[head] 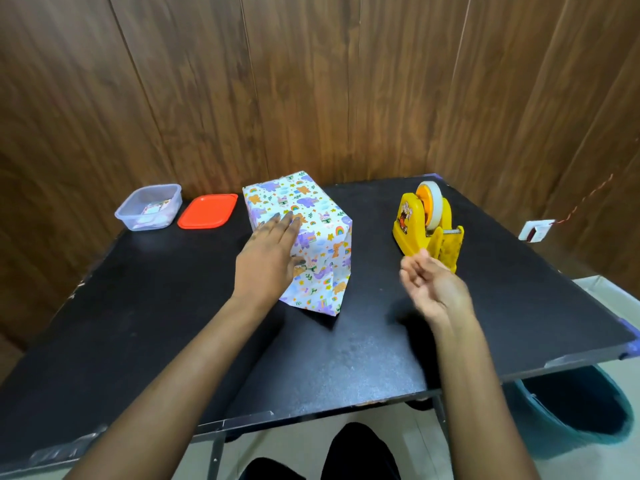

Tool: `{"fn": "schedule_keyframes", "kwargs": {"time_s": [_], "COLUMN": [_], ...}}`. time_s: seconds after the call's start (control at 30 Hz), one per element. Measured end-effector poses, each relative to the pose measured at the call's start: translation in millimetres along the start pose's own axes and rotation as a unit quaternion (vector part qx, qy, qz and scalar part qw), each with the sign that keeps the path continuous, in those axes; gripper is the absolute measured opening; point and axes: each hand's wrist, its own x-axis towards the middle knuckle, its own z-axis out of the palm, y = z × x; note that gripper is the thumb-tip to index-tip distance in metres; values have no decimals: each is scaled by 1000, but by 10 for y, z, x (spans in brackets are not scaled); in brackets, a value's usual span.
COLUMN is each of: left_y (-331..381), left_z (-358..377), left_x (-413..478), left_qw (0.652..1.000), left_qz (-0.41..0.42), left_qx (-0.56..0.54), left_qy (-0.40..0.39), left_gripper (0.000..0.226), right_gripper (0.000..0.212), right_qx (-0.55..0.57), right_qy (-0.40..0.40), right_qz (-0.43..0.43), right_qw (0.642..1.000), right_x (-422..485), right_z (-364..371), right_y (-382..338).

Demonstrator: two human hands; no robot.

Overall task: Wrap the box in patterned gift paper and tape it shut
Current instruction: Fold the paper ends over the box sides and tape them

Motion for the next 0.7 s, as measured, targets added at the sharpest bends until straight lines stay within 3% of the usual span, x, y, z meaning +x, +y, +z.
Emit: {"fn": "schedule_keyframes", "kwargs": {"time_s": [0.1, 0.17, 0.4, 0.7], "left_y": [-20, -13, -1, -41], "left_z": [-36, -68, -154, -168], "left_x": [-9, 9, 32, 54], "left_qw": [1000, 999, 998, 997], "left_qz": [2, 3, 3, 22], "left_qx": [-13, -14, -4, 7], "left_qy": [-17, -30, -66, -73], "left_gripper": [66, 65, 66, 66], "right_gripper": [20, 21, 24, 22], "right_qx": [-93, -91, 41, 99], "right_qy": [-90, -111, -8, 43], "right_qz": [69, 117, 111, 121], "right_qw": [989, 983, 993, 987], "right_x": [-279, -410, -327, -177], "right_z": [432, 654, 903, 1071], "right_y": [418, 741, 1274, 1434]}}
